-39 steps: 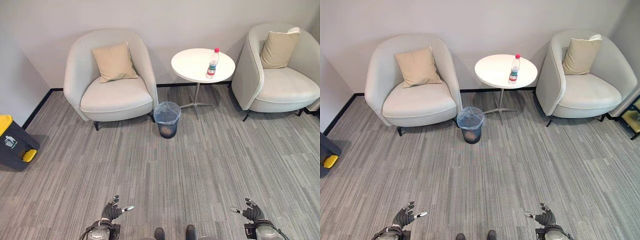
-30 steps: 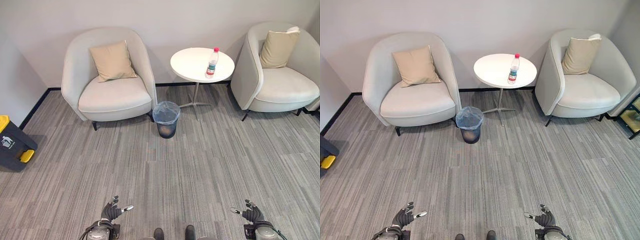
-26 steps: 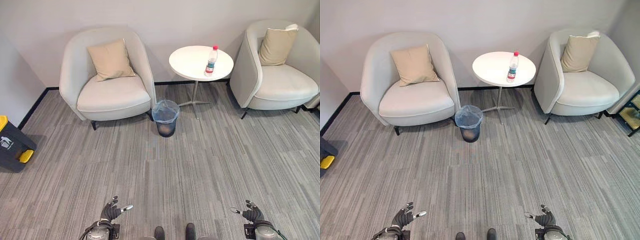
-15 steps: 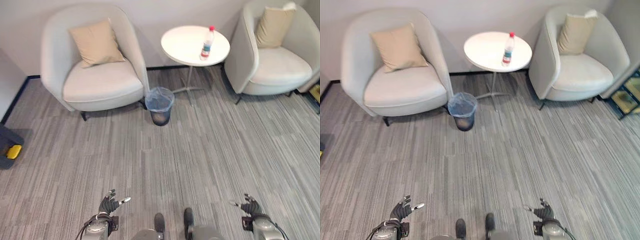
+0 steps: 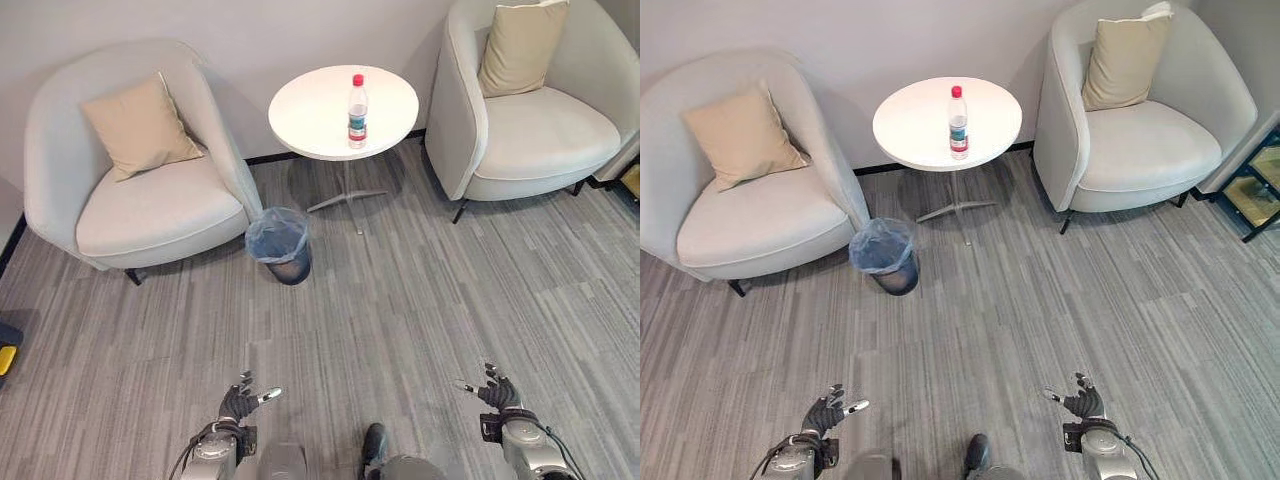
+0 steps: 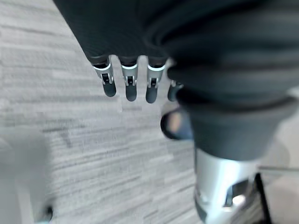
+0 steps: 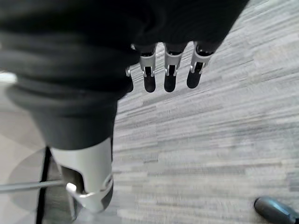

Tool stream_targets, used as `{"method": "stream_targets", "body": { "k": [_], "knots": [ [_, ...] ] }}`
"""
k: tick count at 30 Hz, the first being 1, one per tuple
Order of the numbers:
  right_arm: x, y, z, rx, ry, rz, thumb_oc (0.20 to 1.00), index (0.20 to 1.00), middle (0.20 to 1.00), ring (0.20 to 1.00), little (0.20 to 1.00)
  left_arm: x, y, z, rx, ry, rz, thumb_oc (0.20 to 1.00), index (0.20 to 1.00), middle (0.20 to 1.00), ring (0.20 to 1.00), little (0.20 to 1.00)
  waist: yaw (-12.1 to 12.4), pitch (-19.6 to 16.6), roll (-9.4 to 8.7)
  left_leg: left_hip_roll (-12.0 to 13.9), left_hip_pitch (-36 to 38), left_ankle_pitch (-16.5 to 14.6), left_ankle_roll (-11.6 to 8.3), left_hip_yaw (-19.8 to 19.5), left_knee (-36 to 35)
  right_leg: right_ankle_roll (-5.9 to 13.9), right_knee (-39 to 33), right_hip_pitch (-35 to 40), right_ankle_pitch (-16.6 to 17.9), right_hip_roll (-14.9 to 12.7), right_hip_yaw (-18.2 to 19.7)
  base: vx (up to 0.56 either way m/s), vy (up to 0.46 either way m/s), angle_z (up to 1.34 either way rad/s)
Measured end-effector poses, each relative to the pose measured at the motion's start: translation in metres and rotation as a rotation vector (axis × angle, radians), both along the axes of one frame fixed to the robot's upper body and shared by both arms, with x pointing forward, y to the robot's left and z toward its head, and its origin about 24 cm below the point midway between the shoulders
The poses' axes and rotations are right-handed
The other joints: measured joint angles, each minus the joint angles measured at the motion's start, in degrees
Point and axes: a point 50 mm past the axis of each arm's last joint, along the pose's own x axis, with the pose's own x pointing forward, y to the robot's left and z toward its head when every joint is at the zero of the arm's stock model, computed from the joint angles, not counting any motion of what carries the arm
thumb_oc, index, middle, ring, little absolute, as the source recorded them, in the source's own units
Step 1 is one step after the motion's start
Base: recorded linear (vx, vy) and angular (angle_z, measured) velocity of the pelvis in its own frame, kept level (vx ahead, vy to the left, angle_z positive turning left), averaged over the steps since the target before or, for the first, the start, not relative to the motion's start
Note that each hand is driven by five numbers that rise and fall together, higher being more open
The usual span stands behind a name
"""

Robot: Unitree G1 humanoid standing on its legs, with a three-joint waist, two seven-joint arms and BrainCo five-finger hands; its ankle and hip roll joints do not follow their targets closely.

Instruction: Gather garbage on tea table into small bin, then transfer packed bag to large trash can.

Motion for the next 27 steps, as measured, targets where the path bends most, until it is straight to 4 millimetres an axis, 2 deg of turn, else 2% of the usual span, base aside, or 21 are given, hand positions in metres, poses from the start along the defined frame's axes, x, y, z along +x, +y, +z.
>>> {"method": "stream_targets", "body": {
  "k": [1, 2, 3, 4, 5, 6, 8, 9, 10, 11, 13, 14, 16, 17, 18, 19, 20, 21, 22, 25, 27],
  "knots": [
    [0.0, -0.001, 0.0, -0.002, 0.002, -0.002, 1.0, 1.0, 1.0, 1.0, 1.0, 0.002, 0.001, 0.001, 0.003, -0.006, -0.004, 1.0, 1.0, 1.0, 1.0, 1.0, -0.15, 0.45, -0.79, -1.72, -1.34, -0.57, 0.22, 0.38, -6.06, 1.76, -1.02, 0.84, -1.19, -0.1, 0.44, 0.27, -0.056, -0.17],
    [-0.001, -0.002, -0.001, -0.004, 0.011, -0.003, 1.0, 1.0, 1.0, 1.0, 1.0, 0.01, 0.0, 0.005, 0.005, -0.026, -0.01, 1.0, 1.0, 1.0, 1.0, 1.0, -0.05, 1.14, -1.53, -4.02, -0.88, 0.43, 0.72, 0.41, -15.54, 1.59, -0.9, 1.35, -0.99, 0.12, 0.04, 0.31, -0.016, -0.22],
    [0.0, 0.002, -0.002, 0.001, 0.01, 0.007, 1.0, 1.0, 1.0, 1.0, 1.0, 0.005, 0.002, 0.003, 0.009, -0.013, -0.007, 1.0, 1.0, 1.0, 1.0, 1.0, 0.21, 1.49, -1.92, -6.65, -1.24, 2.82, 2.6, 0.54, -23.36, 2.29, -1.02, 3.86, -1.44, 0.83, 0.57, 0.4, -0.01, -0.41],
    [-0.002, 0.004, -0.004, -0.001, 0.026, 0.019, 1.0, 1.0, 1.0, 1.0, 1.0, 0.002, 0.004, 0.002, 0.013, -0.004, -0.004, 1.0, 1.0, 1.0, 1.0, 1.0, 0.65, 1.25, -2.03, -7.99, -1.32, 3.96, 2.04, 0.44, -28.55, 4.27, -2.11, 5.27, -2.73, 1.41, 1.43, 0.43, 0.016, -0.56],
    [-0.001, 0.005, -0.005, -0.005, 0.034, 0.026, 1.0, 1.0, 1.0, 1.0, 1.0, 0.003, 0.005, 0.001, 0.015, -0.002, 0.0, 1.0, 1.0, 1.0, 1.0, 1.0, 1.44, 1.6, -1.4, -8.38, -1.58, 4.84, 1.92, 0.19, -32.65, 4.53, -2.14, 5.89, -3.31, 2.46, 2.1, 0.29, 0.042, -0.62],
    [0.001, 0.006, -0.005, -0.003, 0.037, 0.026, 1.0, 1.0, 1.0, 1.0, 1.0, 0.002, 0.006, 0.001, 0.016, 0.004, 0.006, 1.0, 1.0, 1.0, 1.0, 1.0, 1.84, 1.94, -0.94, -8.21, -3.18, 6.05, 3.03, 0.55, -34.63, 4.67, -2.14, 6.09, -3.44, 3.57, 3.1, 0.42, 0.109, -0.76],
    [0.0, 0.011, -0.009, 0.01, 0.055, 0.024, 1.0, 1.0, 1.0, 1.0, 1.0, -0.007, 0.011, -0.005, 0.026, 0.047, 0.02, 1.0, 1.0, 1.0, 1.0, 1.0, 2.68, 2.38, -1.41, -10.05, -3.78, 8.28, 5.66, 4.97, -34.7, 5.87, -2.12, 8.71, -4.23, 3.69, 5.84, 0.46, 0.169, -0.77],
    [-0.007, 0.01, -0.012, 0.012, 0.077, 0.02, 1.0, 1.0, 1.0, 1.0, 1.0, -0.017, 0.012, -0.009, 0.026, 0.074, 0.029, 1.0, 1.0, 1.0, 1.0, 1.0, 3.04, 2.25, -1.16, -10.65, -0.48, 7.95, 9.9, 7.94, -33.02, 6.71, -2.11, 12.53, -4.76, 4.06, 8.37, 0.4, 0.175, -0.8],
    [-0.012, 0.009, -0.013, 0.008, 0.086, 0.019, 1.0, 1.0, 1.0, 1.0, 1.0, -0.024, 0.012, -0.011, 0.025, 0.091, 0.034, 1.0, 1.0, 1.0, 1.0, 1.0, 3.02, 1.53, -0.36, -10.57, 2.08, 6.66, 11.87, 8.03, -32.41, 7.4, -2.06, 14.67, -5.25, 5.35, 9.55, 0.37, 0.176, -0.84],
    [-0.019, 0.008, -0.017, 0.004, 0.108, 0.021, 1.0, 1.0, 1.0, 1.0, 1.0, -0.03, 0.015, -0.012, 0.032, 0.104, 0.036, 1.0, 1.0, 1.0, 1.0, 1.0, 3.13, -0.19, 1.64, -9.95, 3.83, 8.93, 15.09, 5.86, -32.81, 8.93, -0.72, 15.65, -7.18, 7.37, 10.38, 0.26, 0.135, -0.37],
    [-0.023, 0.019, -0.022, 0.025, 0.131, 0.048, 1.0, 1.0, 1.0, 1.0, 1.0, -0.02, 0.022, -0.006, 0.059, 0.076, 0.028, 1.0, 1.0, 1.0, 1.0, 1.0, 2.91, -0.48, -1.42, -11.09, 4.75, 8.06, 16.32, 5.67, -32.8, 9.99, 2.93, 14.4, -8.85, 5.95, 10.56, 0.28, 0.172, -0.03],
    [-0.027, 0.022, -0.024, 0.027, 0.144, 0.058, 1.0, 1.0, 1.0, 1.0, 1.0, -0.011, 0.022, -0.002, 0.06, 0.049, 0.019, 1.0, 1.0, 1.0, 1.0, 1.0, 3.02, -0.57, -3.03, -11.93, 7.19, 7.7, 16.91, 4.38, -35.2, 11.5, 9.02, 12.29, -12.46, 4.17, 10.4, 0.28, 0.19, 0.09],
    [-0.024, 0.02, -0.023, 0.022, 0.137, 0.063, 1.0, 1.0, 1.0, 1.0, 1.0, -0.002, 0.017, 0.0, 0.047, 0.028, 0.014, 1.0, 1.0, 1.0, 1.0, 1.0, 2.99, -0.73, -2.89, -13.45, 9.93, 6.82, 18.0, 3.85, -36.72, 12.15, 13.06, 10.39, -16.94, -0.87, 10.56, 0.25, 0.179, 0.18],
    [-0.021, 0.021, -0.022, 0.024, 0.13, 0.068, 1.0, 1.0, 1.0, 1.0, 1.0, 0.004, 0.017, 0.003, 0.049, 0.011, 0.011, 1.0, 1.0, 1.0, 1.0, 1.0, 3.0, -0.76, -2.93, -13.93, 10.22, 6.69, 18.14, 3.51, -36.73, 12.77, 13.33, 9.35, -17.23, -2.85, 10.59, 0.19, 0.137, 0.37],
    [-0.018, 0.023, -0.021, 0.032, 0.123, 0.078, 1.0, 1.0, 1.0, 1.0, 1.0, 0.013, 0.018, 0.007, 0.054, -0.013, 0.005, 1.0, 1.0, 1.0, 1.0, 1.0, 3.12, -0.67, -3.15, -14.49, 10.37, 5.08, 17.85, 3.02, -36.33, 14.62, 17.35, 5.75, -16.32, -5.55, 11.4, 0.2, 0.17, 0.41],
    [-0.015, 0.027, -0.02, 0.043, 0.112, 0.086, 1.0, 1.0, 1.0, 1.0, 1.0, 0.014, 0.019, 0.008, 0.06, -0.015, 0.004, 1.0, 1.0, 1.0, 1.0, 1.0, 3.38, -0.71, -3.16, -14.53, 10.81, 4.44, 17.67, 2.31, -36.08, 15.52, 24.12, 3.24, -16.96, -5.65, 12.21, 0.12, 0.105, 0.31],
    [-0.014, 0.031, -0.019, 0.055, 0.1, 0.092, 1.0, 1.0, 1.0, 1.0, 1.0, 0.013, 0.022, 0.008, 0.067, -0.014, 0.004, 1.0, 1.0, 1.0, 1.0, 1.0, 3.64, -0.9, -3.32, -14.62, 11.45, 4.94, 16.38, 2.01, -36.04, 15.78, 28.23, 1.5, -17.54, -6.22, 12.05, 0.18, 0.135, 0.09],
    [-0.012, 0.033, -0.019, 0.061, 0.091, 0.098, 1.0, 1.0, 1.0, 1.0, 1.0, 0.013, 0.023, 0.009, 0.071, -0.014, 0.004, 1.0, 1.0, 1.0, 1.0, 1.0, 3.62, -1.11, -3.27, -14.59, 11.63, 3.71, 17.19, 1.58, -36.09, 16.26, 31.19, 0.0, -17.96, -6.29, 12.34, 0.16, 0.08, 0.16],
    [-0.005, 0.036, -0.014, 0.067, 0.061, 0.112, 1.0, 1.0, 1.0, 1.0, 1.0, 0.011, 0.025, 0.008, 0.078, -0.008, 0.006, 1.0, 1.0, 1.0, 1.0, 1.0, 3.58, -0.83, -2.34, -14.29, 12.34, 5.03, 15.67, 0.55, -36.73, 14.99, 36.79, -5.49, -19.05, -6.34, 11.97, 0.16, 0.055, 0.32],
    [-0.002, 0.036, -0.013, 0.06, 0.059, 0.12, 1.0, 1.0, 1.0, 1.0, 1.0, 0.011, 0.025, 0.008, 0.078, -0.005, 0.008, 1.0, 1.0, 1.0, 1.0, 1.0, 3.12, -0.6, -1.59, -13.85, 13.23, 4.46, 15.13, -0.54, -37.2, 13.51, 31.0, -10.85, -19.03, -7.24, 11.43, 0.2, 0.005, 0.2],
    [0.0, 0.036, -0.012, 0.059, 0.053, 0.123, 1.0, 1.0, 1.0, 1.0, 1.0, 0.01, 0.023, 0.006, 0.074, 0.007, 0.01, 1.0, 1.0, 1.0, 1.0, 1.0, 2.95, 0.17, -0.29, -12.38, 14.23, 3.16, 13.77, -1.9, -37.13, 12.03, 23.4, -14.88, -15.16, -5.95, 10.81, 0.23, -0.052, 0.15]
  ]
}}
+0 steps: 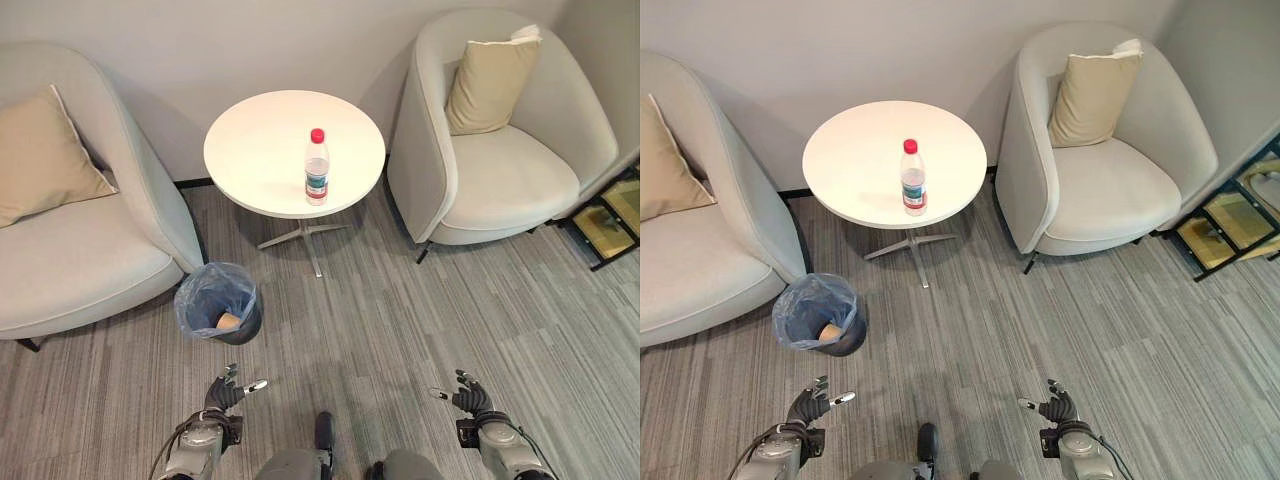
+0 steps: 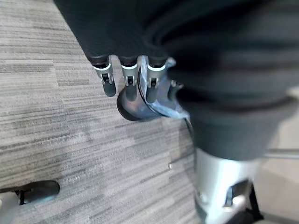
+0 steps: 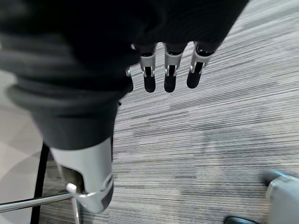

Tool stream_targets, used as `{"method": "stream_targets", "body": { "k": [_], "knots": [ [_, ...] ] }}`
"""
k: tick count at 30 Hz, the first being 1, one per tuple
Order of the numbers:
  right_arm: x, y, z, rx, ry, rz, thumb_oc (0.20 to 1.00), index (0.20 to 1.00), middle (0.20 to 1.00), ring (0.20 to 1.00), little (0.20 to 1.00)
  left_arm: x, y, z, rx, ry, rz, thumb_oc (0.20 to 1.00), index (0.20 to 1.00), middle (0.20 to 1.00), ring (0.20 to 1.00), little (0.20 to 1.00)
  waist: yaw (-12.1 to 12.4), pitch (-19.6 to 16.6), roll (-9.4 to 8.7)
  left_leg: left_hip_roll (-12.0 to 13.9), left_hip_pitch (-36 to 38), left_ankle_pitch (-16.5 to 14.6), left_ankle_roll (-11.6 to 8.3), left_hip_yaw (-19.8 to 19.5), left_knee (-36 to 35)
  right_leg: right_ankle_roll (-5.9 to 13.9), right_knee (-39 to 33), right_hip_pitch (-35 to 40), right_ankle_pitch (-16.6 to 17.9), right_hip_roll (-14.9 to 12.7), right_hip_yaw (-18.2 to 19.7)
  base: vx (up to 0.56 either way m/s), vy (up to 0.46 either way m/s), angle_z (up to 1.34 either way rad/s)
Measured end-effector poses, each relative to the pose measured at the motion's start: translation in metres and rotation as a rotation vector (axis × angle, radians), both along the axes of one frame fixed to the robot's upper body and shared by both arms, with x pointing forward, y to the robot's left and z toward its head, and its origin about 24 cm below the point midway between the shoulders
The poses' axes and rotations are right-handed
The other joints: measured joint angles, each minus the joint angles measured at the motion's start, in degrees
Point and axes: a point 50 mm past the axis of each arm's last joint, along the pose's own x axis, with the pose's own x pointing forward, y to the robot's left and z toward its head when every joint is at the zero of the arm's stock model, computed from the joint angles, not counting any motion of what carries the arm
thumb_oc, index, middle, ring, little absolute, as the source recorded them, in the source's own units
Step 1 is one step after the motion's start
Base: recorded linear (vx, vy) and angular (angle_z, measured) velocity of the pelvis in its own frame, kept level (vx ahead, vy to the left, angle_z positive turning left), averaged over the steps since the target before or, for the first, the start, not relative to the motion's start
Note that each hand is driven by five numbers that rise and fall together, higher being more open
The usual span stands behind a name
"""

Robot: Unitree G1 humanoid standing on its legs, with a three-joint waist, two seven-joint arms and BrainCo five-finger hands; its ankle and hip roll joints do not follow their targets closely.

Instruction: Gather garbage on tea table into small bin, then transfer packed bag to large trash can.

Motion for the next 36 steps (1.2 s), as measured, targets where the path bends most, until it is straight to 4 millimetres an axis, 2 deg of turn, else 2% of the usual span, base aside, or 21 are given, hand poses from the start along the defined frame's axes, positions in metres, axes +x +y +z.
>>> {"method": "stream_targets", "body": {
  "k": [1, 4, 5, 6, 8, 9, 10, 11, 13, 15, 16, 17, 19, 21, 22, 26, 28, 32, 33, 35, 36],
  "knots": [
    [-0.001, 0.0, 0.0, 0.0, 0.002, 0.002, 1.0, 1.0, 1.0, 1.0, 1.0, -0.003, 0.0, -0.002, 0.0, 0.013, 0.004, 1.0, 1.0, 1.0, 1.0, 1.0, -0.07, 0.08, 0.11, 0.49, 0.71, -0.48, -0.66, -0.55, -0.01, -0.4, -3.05, -1.81, 2.71, 0.63, 0.29, 0.24, -0.077, 0.28],
    [-0.01, 0.0, -0.005, 0.0, 0.03, 0.001, 1.0, 1.0, 1.0, 1.0, 1.0, -0.01, 0.003, -0.006, 0.004, 0.042, 0.016, 1.0, 1.0, 1.0, 1.0, 1.0, -0.48, 0.94, -0.74, 0.11, 3.45, -2.63, -1.04, -2.92, 0.06, 0.94, -12.79, -3.63, 11.94, 0.47, 1.33, 0.21, -0.087, 0.4],
    [-0.011, 0.0, -0.006, -0.001, 0.032, 0.0, 1.0, 1.0, 1.0, 1.0, 1.0, -0.01, 0.003, -0.007, 0.004, 0.044, 0.016, 1.0, 1.0, 1.0, 1.0, 1.0, -0.89, 1.26, -1.36, -0.11, 4.0, -3.18, -1.22, -3.65, 0.16, 1.08, -14.49, -3.58, 13.43, 0.29, 1.63, 0.23, -0.155, 0.47],
    [-0.013, 0.0, -0.006, 0.001, 0.035, -0.002, 1.0, 1.0, 1.0, 1.0, 1.0, -0.015, 0.003, -0.008, 0.003, 0.055, 0.018, 1.0, 1.0, 1.0, 1.0, 1.0, -1.02, 1.27, -2.45, -0.34, 4.7, -3.75, -1.95, -4.73, 0.21, 0.5, -15.14, -3.31, 14.55, 0.22, 1.52, 0.23, -0.155, 0.6],
    [-0.021, -0.002, -0.01, 0.0, 0.057, -0.013, 1.0, 1.0, 1.0, 1.0, 1.0, -0.019, -0.002, -0.011, -0.01, 0.064, 0.013, 1.0, 1.0, 1.0, 1.0, 1.0, -1.89, 1.03, -2.22, 0.51, 6.2, -5.35, -3.15, -7.52, 1.07, -1.26, -14.46, -1.25, 17.51, 0.46, 1.3, 0.18, -0.16, 0.81],
    [-0.022, -0.006, -0.009, -0.008, 0.056, -0.021, 1.0, 1.0, 1.0, 1.0, 1.0, -0.02, -0.004, -0.012, -0.009, 0.066, 0.001, 1.0, 1.0, 1.0, 1.0, 1.0, -1.3, 1.22, -1.47, 2.35, 6.79, -6.59, -5.12, -7.89, 2.6, -3.75, -15.25, 0.83, 21.56, 1.29, -0.7, 0.24, -0.236, 0.84],
    [-0.018, -0.008, -0.007, -0.014, 0.044, -0.018, 1.0, 1.0, 1.0, 1.0, 1.0, -0.021, -0.006, -0.013, -0.01, 0.072, -0.002, 1.0, 1.0, 1.0, 1.0, 1.0, -1.45, 1.17, -0.3, 3.49, 6.62, -7.07, -6.19, -8.73, 3.87, -4.41, -16.18, 2.16, 21.53, 2.01, -2.34, 0.18, -0.22, 0.91],
    [-0.015, -0.011, -0.005, -0.023, 0.036, -0.017, 1.0, 1.0, 1.0, 1.0, 1.0, -0.019, -0.007, -0.012, -0.01, 0.069, -0.009, 1.0, 1.0, 1.0, 1.0, 1.0, -1.84, 1.24, 0.04, 3.81, 5.57, -6.83, -7.16, -8.68, 6.34, -5.58, -17.22, 3.5, 21.44, 2.09, -4.03, 0.1, -0.158, 0.87],
    [-0.008, -0.017, 0.0, -0.041, 0.017, -0.015, 1.0, 1.0, 1.0, 1.0, 1.0, -0.009, -0.01, -0.008, -0.015, 0.04, -0.019, 1.0, 1.0, 1.0, 1.0, 1.0, -1.27, 1.32, -0.26, 4.11, 2.58, -6.52, -7.7, -5.92, 13.31, -6.67, -19.6, 5.78, 21.4, 2.31, -5.63, 0.11, -0.142, 0.65],
    [0.006, -0.019, 0.01, -0.055, -0.035, -0.004, 1.0, 1.0, 1.0, 1.0, 1.0, -0.006, -0.012, -0.007, -0.018, 0.033, -0.022, 1.0, 1.0, 1.0, 1.0, 1.0, -1.24, 1.57, -0.63, 4.83, -0.51, -6.18, -9.03, -3.12, 20.59, -8.73, -22.55, 8.99, 21.11, 2.48, -6.89, 0.09, -0.07, 0.35],
    [0.01, -0.02, 0.012, -0.058, -0.047, -0.001, 1.0, 1.0, 1.0, 1.0, 1.0, -0.006, -0.012, -0.008, -0.02, 0.033, -0.023, 1.0, 1.0, 1.0, 1.0, 1.0, -1.14, 1.82, -1.05, 5.5, -1.58, -6.35, -9.85, -1.46, 22.9, -10.31, -23.42, 10.11, 20.17, 2.61, -7.42, 0.08, -0.019, 0.35],
    [0.011, -0.02, 0.013, -0.06, -0.051, -0.001, 1.0, 1.0, 1.0, 1.0, 1.0, -0.004, -0.013, -0.007, -0.02, 0.031, -0.029, 1.0, 1.0, 1.0, 1.0, 1.0, -1.5, 1.97, -1.26, 6.53, -2.28, -6.48, -10.03, 0.7, 23.14, -10.65, -24.6, 11.38, 20.03, 2.88, -8.28, 0.13, -0.003, 0.25],
    [0.015, -0.019, 0.015, -0.06, -0.058, 0.002, 1.0, 1.0, 1.0, 1.0, 1.0, -0.004, -0.014, -0.007, -0.022, 0.03, -0.036, 1.0, 1.0, 1.0, 1.0, 1.0, -1.29, 2.17, -1.4, 8.66, -3.74, -6.74, -10.44, 1.91, 19.35, -10.52, -25.39, 12.27, 19.89, 3.99, -8.93, 0.16, 0.008, 0.17],
    [0.012, -0.019, 0.013, -0.06, -0.049, -0.001, 1.0, 1.0, 1.0, 1.0, 1.0, -0.002, -0.016, -0.007, -0.022, 0.031, -0.051, 1.0, 1.0, 1.0, 1.0, 1.0, -1.38, 2.74, -1.76, 9.19, -4.57, -5.45, -12.36, 2.12, 10.77, -10.2, -25.75, 12.97, 19.23, 4.36, -9.88, 0.13, 0.029, 0.23],
    [0.009, -0.02, 0.01, -0.061, -0.028, -0.007, 1.0, 1.0, 1.0, 1.0, 1.0, 0.0, -0.017, -0.006, -0.018, 0.027, -0.061, 1.0, 1.0, 1.0, 1.0, 1.0, -1.45, 3.02, -2.03, 9.58, -5.41, -3.51, -13.63, 2.36, 7.65, -9.9, -25.69, 13.42, 18.77, 4.71, -10.71, 0.16, 0.071, 0.23],
    [0.001, -0.02, 0.005, -0.067, 0.001, -0.01, 1.0, 1.0, 1.0, 1.0, 1.0, -0.005, -0.017, -0.01, -0.014, 0.054, -0.064, 1.0, 1.0, 1.0, 1.0, 1.0, -1.21, 3.36, -2.04, 11.33, -7.78, 2.54, -15.09, 2.99, 0.8, -9.41, -25.97, 16.36, 16.02, 6.58, -11.5, 0.22, 0.134, 0.06],
    [-0.004, -0.022, 0.002, -0.068, 0.017, -0.017, 1.0, 1.0, 1.0, 1.0, 1.0, -0.008, -0.017, -0.012, -0.015, 0.073, -0.058, 1.0, 1.0, 1.0, 1.0, 1.0, -0.34, 3.44, -1.34, 12.2, -9.29, 4.78, -14.64, 3.15, 1.12, -9.49, -25.96, 18.01, 15.55, 7.4, -11.15, 0.28, 0.231, -0.2],
    [-0.018, -0.024, -0.003, -0.075, 0.054, -0.023, 1.0, 1.0, 1.0, 1.0, 1.0, -0.013, -0.015, -0.015, -0.011, 0.099, -0.051, 1.0, 1.0, 1.0, 1.0, 1.0, -0.22, 1.28, 1.09, 11.89, -6.38, 5.33, -13.4, 3.62, 2.04, -7.35, -25.1, 21.65, 13.79, 7.1, -10.73, 0.24, 0.245, -0.07],
    [-0.018, -0.024, -0.003, -0.073, 0.053, -0.022, 1.0, 1.0, 1.0, 1.0, 1.0, -0.013, -0.014, -0.015, -0.009, 0.101, -0.051, 1.0, 1.0, 1.0, 1.0, 1.0, -0.21, 1.11, 1.19, 11.27, -5.7, 6.53, -11.15, 4.06, 2.2, -6.5, -23.27, 21.48, 12.44, 6.16, -10.29, 0.25, 0.327, -0.11],
    [-0.021, -0.019, -0.006, -0.057, 0.06, -0.018, 1.0, 1.0, 1.0, 1.0, 1.0, -0.018, -0.013, -0.018, -0.006, 0.119, -0.047, 1.0, 1.0, 1.0, 1.0, 1.0, -0.34, 0.51, 0.5, 8.64, -3.02, 4.98, -6.59, 5.49, 2.07, -4.2, -17.35, 20.59, 9.41, 2.85, -8.24, 0.18, 0.265, -0.09],
    [-0.02, -0.017, -0.006, -0.048, 0.055, -0.012, 1.0, 1.0, 1.0, 1.0, 1.0, -0.018, -0.011, -0.017, -0.002, 0.121, -0.046, 1.0, 1.0, 1.0, 1.0, 1.0, -0.57, -0.11, -0.14, 7.15, -2.32, 4.11, -5.36, 5.87, 2.1, -3.15, -14.29, 19.92, 8.0, 0.82, -7.07, 0.12, 0.195, -0.06]
  ]
}}
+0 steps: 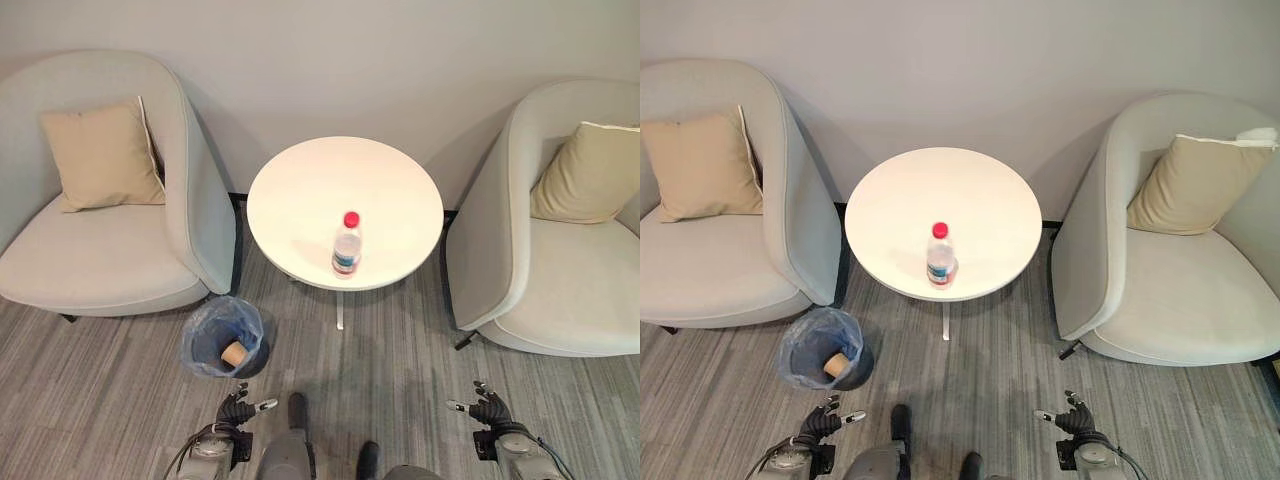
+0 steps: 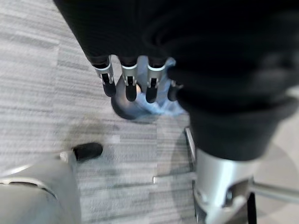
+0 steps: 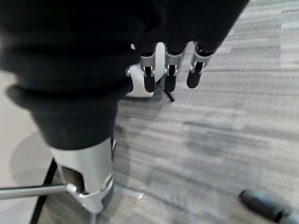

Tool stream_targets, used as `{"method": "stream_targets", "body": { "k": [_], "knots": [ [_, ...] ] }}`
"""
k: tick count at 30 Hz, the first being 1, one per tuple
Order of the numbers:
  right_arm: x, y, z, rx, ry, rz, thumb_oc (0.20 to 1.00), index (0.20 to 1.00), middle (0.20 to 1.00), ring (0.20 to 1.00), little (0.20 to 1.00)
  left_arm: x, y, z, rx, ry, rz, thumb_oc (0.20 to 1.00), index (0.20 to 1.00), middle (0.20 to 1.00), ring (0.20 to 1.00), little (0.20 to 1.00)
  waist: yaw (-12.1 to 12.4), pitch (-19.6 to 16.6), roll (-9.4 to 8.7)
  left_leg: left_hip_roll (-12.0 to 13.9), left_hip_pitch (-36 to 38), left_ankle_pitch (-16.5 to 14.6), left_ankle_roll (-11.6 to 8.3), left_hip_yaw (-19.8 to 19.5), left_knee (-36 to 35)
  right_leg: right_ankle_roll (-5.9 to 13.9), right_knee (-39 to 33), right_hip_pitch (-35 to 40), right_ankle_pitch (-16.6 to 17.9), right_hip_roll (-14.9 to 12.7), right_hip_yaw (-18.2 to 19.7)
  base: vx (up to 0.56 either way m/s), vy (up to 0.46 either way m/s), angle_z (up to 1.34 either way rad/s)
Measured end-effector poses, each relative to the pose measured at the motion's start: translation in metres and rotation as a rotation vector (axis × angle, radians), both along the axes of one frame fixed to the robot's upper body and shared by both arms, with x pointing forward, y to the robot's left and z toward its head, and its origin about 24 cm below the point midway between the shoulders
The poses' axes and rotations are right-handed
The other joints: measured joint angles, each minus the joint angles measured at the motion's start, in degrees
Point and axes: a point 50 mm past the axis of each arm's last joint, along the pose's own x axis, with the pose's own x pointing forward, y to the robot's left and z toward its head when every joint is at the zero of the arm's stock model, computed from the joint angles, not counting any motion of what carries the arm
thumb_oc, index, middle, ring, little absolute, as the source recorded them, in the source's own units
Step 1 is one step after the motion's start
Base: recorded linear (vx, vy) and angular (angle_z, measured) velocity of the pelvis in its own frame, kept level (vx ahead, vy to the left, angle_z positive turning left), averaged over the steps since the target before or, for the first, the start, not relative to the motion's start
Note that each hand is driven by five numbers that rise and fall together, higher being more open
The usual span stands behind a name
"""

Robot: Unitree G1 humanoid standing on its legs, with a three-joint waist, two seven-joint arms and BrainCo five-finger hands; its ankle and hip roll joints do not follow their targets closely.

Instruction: Gather garbage on tea table into small bin, then transfer packed bag to large trash can.

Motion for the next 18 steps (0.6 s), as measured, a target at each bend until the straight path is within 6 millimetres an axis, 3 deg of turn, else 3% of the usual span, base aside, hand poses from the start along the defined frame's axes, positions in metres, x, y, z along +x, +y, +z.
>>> {"method": "stream_targets", "body": {
  "k": [4, 7, 9, 11, 13, 14, 16, 18],
  "knots": [
    [0.012, 0.007, 0.006, 0.02, -0.047, 0.017, 1.0, 1.0, 1.0, 1.0, 1.0, 0.013, 0.018, 0.013, 0.053, -0.051, -0.014, 1.0, 1.0, 1.0, 1.0, 1.0, 0.33, -0.94, -1.17, -3.77, 1.3, -2.47, 3.44, 1.0, -0.19, 2.98, 14.96, -7.48, -4.87, -5.98, 4.39, 0.1, 0.149, 0.03],
    [0.019, 0.014, 0.008, 0.035, -0.067, 0.026, 1.0, 1.0, 1.0, 1.0, 1.0, 0.018, 0.028, 0.018, 0.084, -0.06, -0.013, 1.0, 1.0, 1.0, 1.0, 1.0, 0.46, -1.01, -1.26, -4.02, 2.84, -3.36, 4.15, 0.83, -0.45, 4.76, 17.46, -10.25, -5.8, -6.43, 6.21, 0.08, 0.07, -0.04],
    [0.029, 0.021, 0.015, 0.029, -0.107, 0.071, 1.0, 1.0, 1.0, 1.0, 1.0, 0.007, 0.029, 0.013, 0.081, -0.03, -0.002, 1.0, 1.0, 1.0, 1.0, 1.0, 0.24, -1.12, -1.3, -4.14, 5.22, -3.5, 4.22, 2.14, -2.12, 5.6, 15.47, -15.82, -5.6, -5.93, 7.8, 0.08, 0.014, -0.23],
    [0.03, 0.026, 0.016, 0.018, -0.111, 0.115, 1.0, 1.0, 1.0, 1.0, 1.0, 0.005, 0.025, 0.011, 0.07, -0.024, -0.003, 1.0, 1.0, 1.0, 1.0, 1.0, -0.23, -1.17, -1.48, -4.41, 5.32, -4.46, 3.14, 1.51, -2.11, 5.88, 10.86, -18.57, -2.6, -5.55, 7.56, 0.07, -0.009, -0.02],
    [0.031, 0.028, 0.018, -0.002, -0.115, 0.156, 1.0, 1.0, 1.0, 1.0, 1.0, 0.001, 0.021, 0.007, 0.058, -0.011, -0.002, 1.0, 1.0, 1.0, 1.0, 1.0, -1.1, -1.16, -2.02, -4.65, 4.97, -4.06, 2.86, 0.61, -1.93, 6.38, 4.96, -19.09, 1.16, -4.55, 10.32, 0.05, -0.023, 0.35],
    [0.028, 0.028, 0.018, -0.01, -0.115, 0.163, 1.0, 1.0, 1.0, 1.0, 1.0, -0.004, 0.019, 0.005, 0.053, -0.001, 0.002, 1.0, 1.0, 1.0, 1.0, 1.0, -1.2, -1.0, -2.59, -5.05, 5.09, -4.3, 2.9, 0.06, -2.07, 5.08, 4.01, -18.5, 3.74, -4.6, 10.35, 0.08, -0.047, 0.43],
    [0.031, 0.024, 0.024, -0.039, -0.139, 0.19, 1.0, 1.0, 1.0, 1.0, 1.0, -0.011, 0.017, 0.002, 0.042, 0.008, 0.011, 1.0, 1.0, 1.0, 1.0, 1.0, -1.07, -1.08, -2.71, -5.0, 5.85, -4.84, 2.71, -0.81, -2.0, 4.38, 3.18, -17.61, 6.38, -4.48, 10.26, 0.09, -0.055, 0.23],
    [0.039, 0.019, 0.036, -0.08, -0.185, 0.222, 1.0, 1.0, 1.0, 1.0, 1.0, -0.022, 0.016, -0.002, 0.036, 0.036, 0.018, 1.0, 1.0, 1.0, 1.0, 1.0, -1.06, -0.72, -1.82, -4.12, 6.83, -5.02, 1.77, -0.89, -2.09, 3.74, 0.66, -15.85, 9.07, -3.47, 9.94, 0.1, -0.094, 0.01]
  ]
}}
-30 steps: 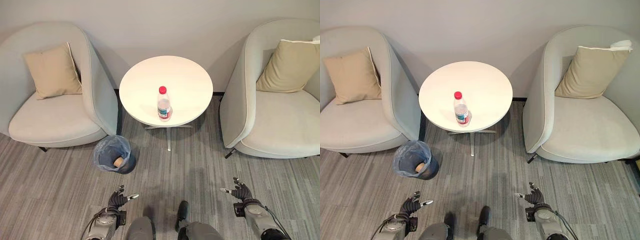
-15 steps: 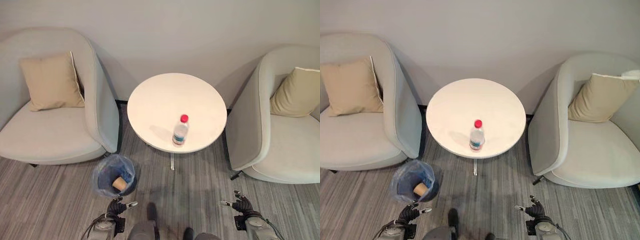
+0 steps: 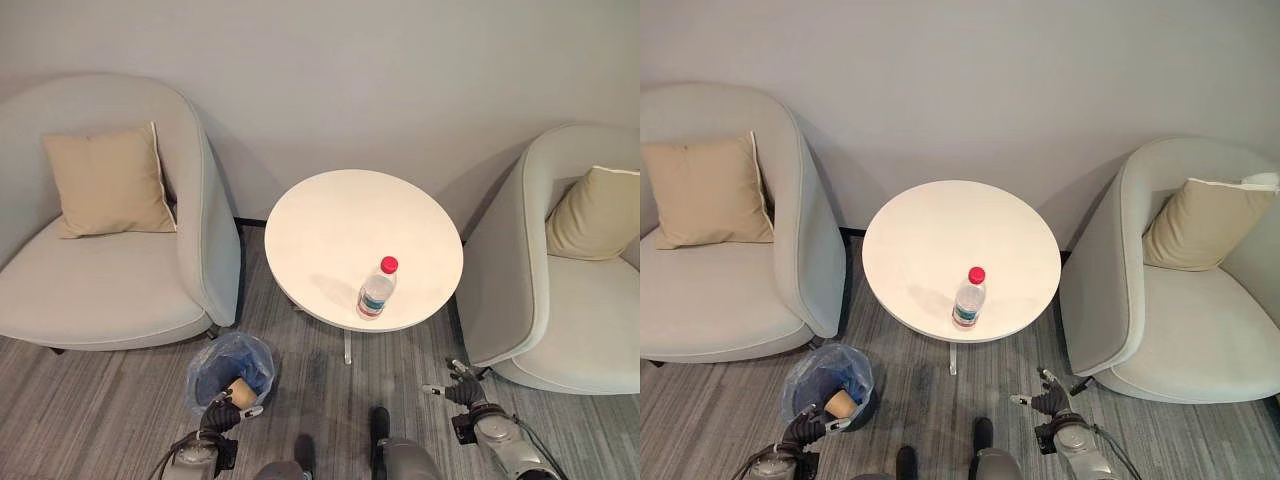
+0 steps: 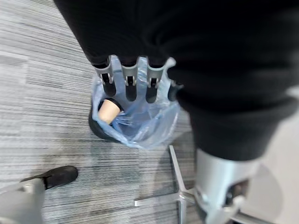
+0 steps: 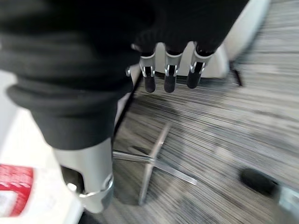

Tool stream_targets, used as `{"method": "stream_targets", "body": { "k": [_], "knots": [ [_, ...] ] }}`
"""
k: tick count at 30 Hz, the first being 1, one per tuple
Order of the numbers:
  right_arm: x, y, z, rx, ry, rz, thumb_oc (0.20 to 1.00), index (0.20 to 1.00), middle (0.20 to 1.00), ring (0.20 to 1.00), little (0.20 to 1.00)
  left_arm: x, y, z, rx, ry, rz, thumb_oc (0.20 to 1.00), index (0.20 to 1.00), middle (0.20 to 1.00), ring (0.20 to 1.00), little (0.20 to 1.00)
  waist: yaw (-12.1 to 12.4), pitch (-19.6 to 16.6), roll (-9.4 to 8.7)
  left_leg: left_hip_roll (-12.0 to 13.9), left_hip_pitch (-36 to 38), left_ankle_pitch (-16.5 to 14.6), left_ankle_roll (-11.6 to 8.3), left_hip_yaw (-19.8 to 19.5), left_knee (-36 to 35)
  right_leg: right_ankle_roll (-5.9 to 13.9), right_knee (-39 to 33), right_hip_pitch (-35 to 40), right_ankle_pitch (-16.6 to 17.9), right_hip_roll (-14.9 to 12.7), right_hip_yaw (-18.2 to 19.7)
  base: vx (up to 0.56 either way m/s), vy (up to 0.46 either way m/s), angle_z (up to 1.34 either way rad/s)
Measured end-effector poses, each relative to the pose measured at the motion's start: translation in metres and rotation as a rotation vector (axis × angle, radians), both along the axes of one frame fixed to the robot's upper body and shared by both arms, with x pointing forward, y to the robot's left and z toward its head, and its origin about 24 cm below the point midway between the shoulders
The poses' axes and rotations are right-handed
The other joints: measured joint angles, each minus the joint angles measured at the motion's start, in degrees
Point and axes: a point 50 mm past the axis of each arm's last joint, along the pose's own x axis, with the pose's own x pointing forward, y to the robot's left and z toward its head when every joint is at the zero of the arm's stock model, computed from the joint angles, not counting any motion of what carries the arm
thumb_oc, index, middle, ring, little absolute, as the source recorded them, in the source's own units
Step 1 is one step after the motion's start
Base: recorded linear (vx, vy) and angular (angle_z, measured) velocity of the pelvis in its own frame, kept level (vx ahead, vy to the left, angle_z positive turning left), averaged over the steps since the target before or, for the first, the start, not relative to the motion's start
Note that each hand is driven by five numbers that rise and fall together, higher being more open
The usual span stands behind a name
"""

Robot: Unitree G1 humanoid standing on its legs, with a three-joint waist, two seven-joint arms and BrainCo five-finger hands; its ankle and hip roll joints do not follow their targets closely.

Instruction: Gather garbage on tea table into small bin, then transfer packed bag to large trash can.

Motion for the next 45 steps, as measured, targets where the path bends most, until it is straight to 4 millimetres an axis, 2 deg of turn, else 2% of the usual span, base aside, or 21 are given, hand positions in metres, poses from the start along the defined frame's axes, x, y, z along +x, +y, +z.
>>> {"method": "stream_targets", "body": {
  "k": [1, 2, 3, 6, 9, 12, 15, 17, 18, 21, 26, 29, 33, 34, 35, 40, 45],
  "knots": [
    [0.007, -0.005, 0.011, -0.046, -0.041, 0.042, 1.0, 1.0, 1.0, 1.0, 1.0, -0.01, -0.001, -0.003, -0.006, 0.022, 0.016, 1.0, 1.0, 1.0, 1.0, 1.0, 0.3, -0.32, 1.51, 1.48, 0.0, -0.24, -0.52, -0.17, -0.01, -0.21, -2.92, 1.78, 0.32, 1.33, -1.13, 0.1, -0.124, -0.03],
    [0.013, -0.006, 0.022, -0.084, -0.085, 0.085, 1.0, 1.0, 1.0, 1.0, 1.0, -0.014, 0.002, -0.004, 0.002, 0.028, 0.028, 1.0, 1.0, 1.0, 1.0, 1.0, 0.27, -0.39, 1.63, 2.11, 0.19, -0.2, -1.17, -0.3, -0.01, -0.65, -4.3, 2.5, 1.23, 1.96, -1.71, 0.1, -0.153, 0.14],
    [0.021, -0.01, 0.04, -0.15, -0.147, 0.153, 1.0, 1.0, 1.0, 1.0, 1.0, -0.015, 0.003, -0.004, 0.015, 0.034, 0.014, 1.0, 1.0, 1.0, 1.0, 1.0, 0.26, -0.54, 1.61, 2.83, 0.48, -0.23, -2.05, -1.3, -0.02, -1.92, -6.51, 4.1, 2.9, 2.98, -2.0, 0.07, -0.112, 0.19],
    [0.035, -0.011, 0.072, -0.244, -0.256, 0.296, 1.0, 1.0, 1.0, 1.0, 1.0, -0.01, 0.0, -0.001, 0.005, 0.012, -0.009, 1.0, 1.0, 1.0, 1.0, 1.0, 0.33, -0.91, 1.83, 4.15, 1.48, 0.58, -3.34, -2.72, -0.92, -3.68, -11.09, 7.44, 5.78, 4.78, -2.95, 0.09, -0.099, 0.22],
    [0.036, -0.004, 0.072, -0.242, -0.251, 0.348, 1.0, 1.0, 1.0, 1.0, 1.0, -0.009, -0.004, -0.002, -0.01, 0.01, -0.018, 1.0, 1.0, 1.0, 1.0, 1.0, 0.29, -1.48, 2.65, 4.5, 2.42, 1.31, -4.45, -3.04, -2.08, -3.74, -11.98, 8.37, 6.44, 5.35, -3.33, 0.04, -0.026, 0.07],
    [0.038, -0.001, 0.072, -0.235, -0.254, 0.355, 1.0, 1.0, 1.0, 1.0, 1.0, -0.01, -0.01, -0.004, -0.026, 0.01, -0.021, 1.0, 1.0, 1.0, 1.0, 1.0, 0.57, -2.13, 4.08, 4.52, 2.38, 1.32, -4.49, -3.18, -2.38, -3.94, -11.99, 8.62, 6.28, 5.29, -3.65, 0.05, -0.012, 0.05],
    [0.047, 0.011, 0.077, -0.229, -0.284, 0.397, 1.0, 1.0, 1.0, 1.0, 1.0, -0.01, -0.013, -0.004, -0.021, 0.012, -0.041, 1.0, 1.0, 1.0, 1.0, 1.0, 0.64, -2.49, 4.85, 4.37, 2.43, 1.62, -4.51, -4.46, -3.1, -3.97, -12.1, 8.87, 6.1, 5.08, -4.74, 0.05, 0.0, 0.19],
    [0.056, 0.02, 0.083, -0.213, -0.317, 0.405, 1.0, 1.0, 1.0, 1.0, 1.0, -0.015, -0.012, -0.006, -0.022, 0.024, -0.037, 1.0, 1.0, 1.0, 1.0, 1.0, 1.75, -2.56, 5.18, 4.36, 2.48, 1.59, -4.49, -4.69, -3.5, -4.03, -12.19, 9.06, 5.98, 5.04, -4.97, 0.06, 0.008, 0.15],
    [0.064, 0.032, 0.086, -0.195, -0.338, 0.425, 1.0, 1.0, 1.0, 1.0, 1.0, -0.022, -0.012, -0.008, -0.021, 0.044, -0.032, 1.0, 1.0, 1.0, 1.0, 1.0, 1.76, -2.62, 5.36, 4.34, 2.49, 1.58, -4.48, -5.39, -3.52, -4.04, -12.28, 9.4, 5.84, 4.96, -5.74, 0.07, 0.007, 0.27],
    [0.068, 0.045, 0.086, -0.16, -0.356, 0.43, 1.0, 1.0, 1.0, 1.0, 1.0, -0.03, -0.011, -0.01, -0.022, 0.061, -0.027, 1.0, 1.0, 1.0, 1.0, 1.0, 3.63, -2.67, 5.73, 4.33, 2.27, 1.02, -4.64, -6.29, -3.53, -4.11, -12.26, 9.58, 5.6, 4.89, -6.5, 0.04, 0.007, 0.17],
    [0.068, 0.045, 0.076, -0.148, -0.322, 0.393, 1.0, 1.0, 1.0, 1.0, 1.0, -0.041, -0.011, -0.012, -0.024, 0.083, -0.022, 1.0, 1.0, 1.0, 1.0, 1.0, 5.02, -2.51, 6.07, 4.1, 1.3, 1.29, -4.71, -7.98, -3.52, -3.92, -11.99, 9.42, 5.36, 4.53, -8.15, 0.0, 0.009, 0.18],
    [0.069, 0.047, 0.067, -0.133, -0.29, 0.36, 1.0, 1.0, 1.0, 1.0, 1.0, -0.038, -0.012, -0.011, -0.025, 0.077, -0.026, 1.0, 1.0, 1.0, 1.0, 1.0, 5.06, -2.21, 6.02, 3.89, 0.6, 1.83, -4.79, -9.31, -3.52, -3.78, -11.99, 9.33, 5.13, 4.25, -9.49, 0.0, 0.01, 0.23],
    [0.079, 0.056, 0.066, -0.11, -0.282, 0.344, 1.0, 1.0, 1.0, 1.0, 1.0, -0.037, -0.012, -0.01, -0.025, 0.07, -0.028, 1.0, 1.0, 1.0, 1.0, 1.0, 6.11, -1.96, 6.22, 3.73, -0.87, 2.42, -4.98, -9.89, -3.5, -3.75, -11.99, 8.17, 5.13, 4.07, -10.05, -0.03, 0.007, 0.09],
    [0.082, 0.057, 0.066, -0.102, -0.283, 0.33, 0.432, 0.432, 0.432, 0.432, 0.432, -0.035, -0.012, -0.01, -0.025, 0.066, -0.029, 1.0, 1.0, 1.0, 1.0, 1.0, 6.05, -1.93, 6.24, 3.71, -1.21, 2.5, -5.05, -10.33, -3.49, -3.75, -11.98, 7.96, 5.12, 4.02, -10.5, -0.04, 0.009, 0.21],
    [0.084, 0.057, 0.067, -0.097, -0.287, 0.319, 0.2, 0.2, 0.2, 0.2, 0.2, -0.034, -0.012, -0.01, -0.025, 0.062, -0.031, 1.0, 1.0, 1.0, 1.0, 1.0, 6.06, -1.92, 6.26, 3.69, -1.54, 2.65, -5.01, -10.8, -3.45, -3.68, -11.98, 7.87, 5.06, 4.01, -10.95, -0.03, 0.007, 0.22],
    [0.103, 0.061, 0.088, -0.086, -0.362, 0.298, 0.2, 0.2, 0.2, 0.2, 0.2, -0.024, -0.014, -0.007, -0.026, 0.034, -0.043, 1.0, 1.0, 1.0, 1.0, 1.0, 7.94, 0.16, 6.93, 3.73, -2.02, 3.37, -4.97, -10.99, -3.12, -3.62, -11.99, 7.57, 5.01, 4.05, -11.32, -0.01, -0.001, 0.06],
    [0.098, 0.059, 0.095, -0.061, -0.402, 0.291, 0.2, 0.2, 0.2, 0.2, 0.2, -0.021, -0.012, -0.005, -0.027, 0.019, -0.028, 1.0, 1.0, 1.0, 1.0, 1.0, 7.97, 0.41, 6.79, 3.74, -1.63, 3.35, -5.0, -11.19, -3.11, -3.6, -11.98, 7.85, 4.85, 4.05, -11.72, 0.01, -0.02, 0.04]
  ]
}}
